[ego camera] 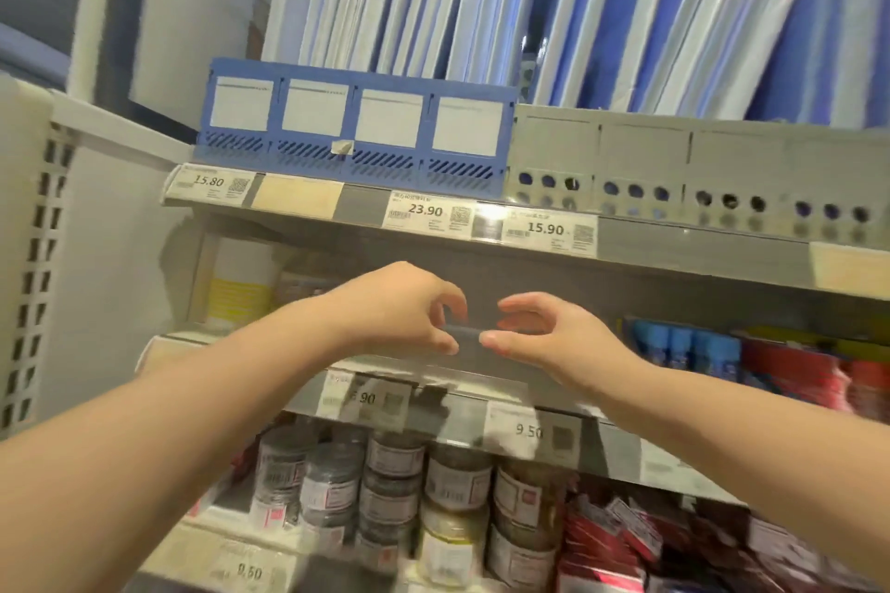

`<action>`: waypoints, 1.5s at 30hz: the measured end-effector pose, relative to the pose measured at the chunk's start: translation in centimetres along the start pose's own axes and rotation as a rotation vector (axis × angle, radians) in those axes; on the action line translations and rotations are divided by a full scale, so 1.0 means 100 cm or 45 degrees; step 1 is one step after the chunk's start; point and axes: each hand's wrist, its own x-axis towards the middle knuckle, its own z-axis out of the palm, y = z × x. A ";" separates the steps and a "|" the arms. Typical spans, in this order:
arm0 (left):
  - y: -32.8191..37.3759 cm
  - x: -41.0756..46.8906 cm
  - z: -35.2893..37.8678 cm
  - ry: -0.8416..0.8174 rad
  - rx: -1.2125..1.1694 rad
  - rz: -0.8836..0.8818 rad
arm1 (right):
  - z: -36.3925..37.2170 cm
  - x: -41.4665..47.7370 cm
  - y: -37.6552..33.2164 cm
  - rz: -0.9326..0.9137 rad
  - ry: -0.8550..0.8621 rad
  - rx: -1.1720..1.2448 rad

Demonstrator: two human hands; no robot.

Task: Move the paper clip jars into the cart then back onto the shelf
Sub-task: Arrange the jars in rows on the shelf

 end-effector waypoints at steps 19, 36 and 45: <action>0.281 -0.213 0.008 0.037 -0.924 0.908 | -0.100 -0.429 -0.114 0.578 0.711 -0.480; 0.633 -0.475 0.017 -0.341 -1.364 1.389 | -0.169 -0.870 -0.190 1.192 1.186 -0.682; 0.749 -0.537 0.105 -0.722 -1.380 1.421 | -0.189 -0.986 -0.135 1.443 1.332 -0.654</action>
